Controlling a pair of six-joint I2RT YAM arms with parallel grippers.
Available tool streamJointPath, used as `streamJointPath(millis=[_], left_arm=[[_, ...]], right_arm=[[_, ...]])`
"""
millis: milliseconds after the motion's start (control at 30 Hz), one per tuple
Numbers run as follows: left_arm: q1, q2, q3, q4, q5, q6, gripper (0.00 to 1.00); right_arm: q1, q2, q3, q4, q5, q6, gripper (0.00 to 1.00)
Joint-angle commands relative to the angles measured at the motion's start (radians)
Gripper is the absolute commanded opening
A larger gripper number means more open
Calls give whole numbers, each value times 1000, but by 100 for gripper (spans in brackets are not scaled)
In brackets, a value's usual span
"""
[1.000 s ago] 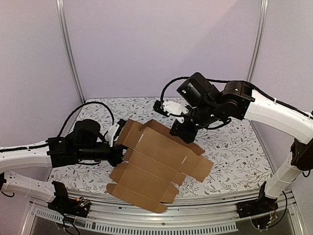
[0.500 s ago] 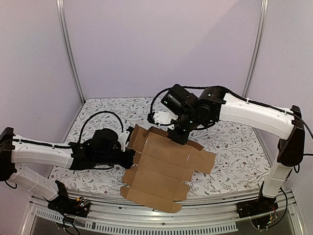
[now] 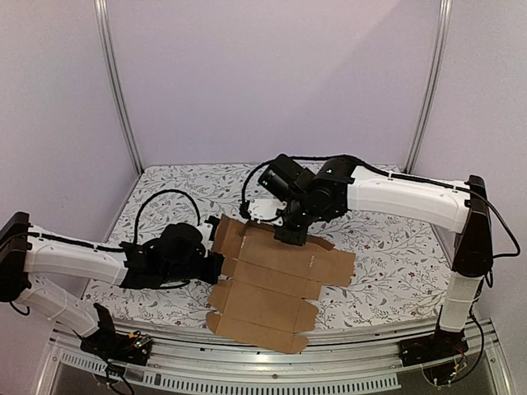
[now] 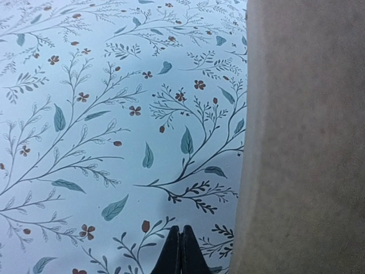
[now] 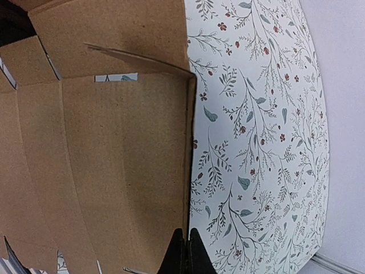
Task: Fold the paper box
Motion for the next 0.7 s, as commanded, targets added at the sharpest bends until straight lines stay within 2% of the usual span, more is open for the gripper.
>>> streamJointPath(millis=[0, 400, 667], left_arm=[[4, -14, -33, 16, -51, 64, 0], [4, -67, -105, 44, -62, 62, 0], [4, -108, -192, 154, -37, 14, 1]], right_arm=[[5, 35, -14, 64, 15, -49, 0], [78, 29, -137, 268, 207, -88, 0], [141, 45, -174, 372, 345, -104, 0]])
